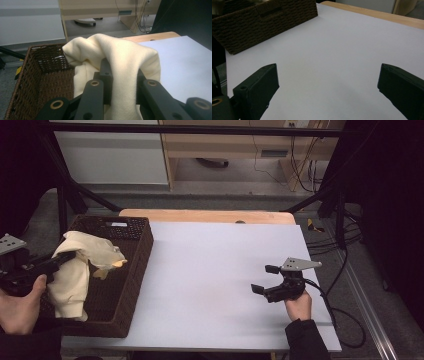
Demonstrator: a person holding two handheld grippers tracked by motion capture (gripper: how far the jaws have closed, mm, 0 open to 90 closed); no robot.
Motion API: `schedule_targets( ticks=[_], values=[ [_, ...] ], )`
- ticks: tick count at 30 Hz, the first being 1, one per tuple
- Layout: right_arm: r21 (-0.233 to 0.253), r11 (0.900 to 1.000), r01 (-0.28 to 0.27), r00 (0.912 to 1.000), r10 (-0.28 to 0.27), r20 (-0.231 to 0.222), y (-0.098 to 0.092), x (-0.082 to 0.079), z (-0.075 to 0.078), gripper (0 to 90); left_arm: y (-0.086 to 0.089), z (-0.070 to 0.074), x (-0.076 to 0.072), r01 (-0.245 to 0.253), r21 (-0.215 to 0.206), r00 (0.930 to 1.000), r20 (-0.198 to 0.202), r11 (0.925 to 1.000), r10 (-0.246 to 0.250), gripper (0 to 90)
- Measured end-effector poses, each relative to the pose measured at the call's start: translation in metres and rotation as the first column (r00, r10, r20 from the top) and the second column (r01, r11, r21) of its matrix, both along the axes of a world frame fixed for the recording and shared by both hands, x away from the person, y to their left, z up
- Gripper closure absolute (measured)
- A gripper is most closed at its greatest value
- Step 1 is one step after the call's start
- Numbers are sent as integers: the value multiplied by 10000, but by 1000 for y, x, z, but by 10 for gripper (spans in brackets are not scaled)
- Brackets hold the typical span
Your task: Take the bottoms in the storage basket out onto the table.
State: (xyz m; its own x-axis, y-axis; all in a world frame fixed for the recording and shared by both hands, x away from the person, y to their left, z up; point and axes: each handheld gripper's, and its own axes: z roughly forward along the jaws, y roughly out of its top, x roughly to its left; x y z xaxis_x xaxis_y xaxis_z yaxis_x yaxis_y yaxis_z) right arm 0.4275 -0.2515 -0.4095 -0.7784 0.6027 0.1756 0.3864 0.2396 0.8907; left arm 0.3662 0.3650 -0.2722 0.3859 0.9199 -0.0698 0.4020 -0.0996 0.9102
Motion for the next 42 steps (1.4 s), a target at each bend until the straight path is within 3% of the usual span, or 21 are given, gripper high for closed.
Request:
schedule_targets(
  ticks=[22,42],
  values=[
    [20,10000,39,10000,-39,-3,-1,-1,1,38,-7,17,-2,250,-97,9987,449,9996,-245,777],
    [22,10000,28,10000,-28,18,-2,-1,1,38,-31,32,1,852,-82,9936,758,9963,-843,777]
  ],
)
